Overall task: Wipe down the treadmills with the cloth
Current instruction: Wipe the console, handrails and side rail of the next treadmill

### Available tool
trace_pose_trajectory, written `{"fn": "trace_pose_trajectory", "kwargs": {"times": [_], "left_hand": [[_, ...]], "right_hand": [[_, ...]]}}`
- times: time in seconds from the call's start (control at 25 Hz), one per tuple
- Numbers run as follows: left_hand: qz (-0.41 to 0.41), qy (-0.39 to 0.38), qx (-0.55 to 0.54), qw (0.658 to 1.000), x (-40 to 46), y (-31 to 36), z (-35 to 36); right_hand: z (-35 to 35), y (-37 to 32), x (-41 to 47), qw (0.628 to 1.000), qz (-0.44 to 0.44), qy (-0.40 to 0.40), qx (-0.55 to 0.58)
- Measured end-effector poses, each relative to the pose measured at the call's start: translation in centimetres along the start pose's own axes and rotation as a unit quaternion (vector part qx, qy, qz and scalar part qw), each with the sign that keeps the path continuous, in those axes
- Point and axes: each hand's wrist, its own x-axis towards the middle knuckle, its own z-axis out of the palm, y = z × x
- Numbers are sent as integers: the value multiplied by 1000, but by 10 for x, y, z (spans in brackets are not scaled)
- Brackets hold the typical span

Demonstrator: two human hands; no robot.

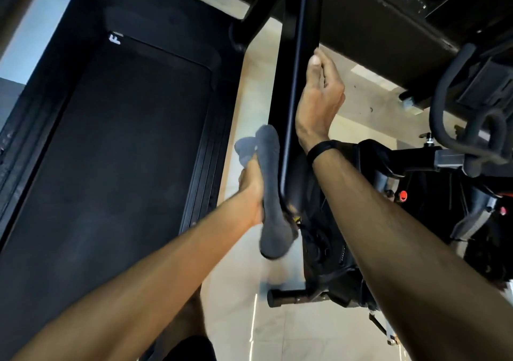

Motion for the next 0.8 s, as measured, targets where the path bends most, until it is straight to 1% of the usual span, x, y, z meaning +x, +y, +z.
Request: {"fn": "trace_pose_trajectory", "kwargs": {"times": [0.04,0.12,0.24,0.28,0.36,0.48,0.52,0.56,0.6,0.68,0.76,0.8], "left_hand": [[9,-12,3,1000,0,0,4],[49,-31,55,997,1,-1,4],[72,31,93,993,-5,10,-1],[79,37,104,991,-14,11,-6],[99,22,130,986,-34,13,-16],[138,-6,185,973,-68,48,-34],[152,-9,190,970,-74,66,-41],[157,-20,203,966,-80,82,-49],[158,-40,224,961,-88,96,-56],[155,-77,241,955,-100,119,-72],[143,-81,265,950,-125,141,-89],[141,-77,281,946,-139,149,-101]], "right_hand": [[-1,2,1,1000,3,-3,-7],[-5,4,-1,999,4,-12,-29],[-5,0,-8,997,-13,-53,-61],[-6,-3,-12,992,-27,-80,-95],[-12,-8,-24,976,-62,-139,-156],[-25,-25,-45,952,-112,-245,-147],[-29,-35,-50,936,-124,-299,-135],[-32,-48,-52,913,-137,-360,-133],[-34,-63,-54,882,-152,-423,-144],[-32,-99,-58,806,-168,-532,-195],[-22,-134,-69,721,-163,-614,-277],[-15,-149,-77,690,-168,-636,-303]]}}
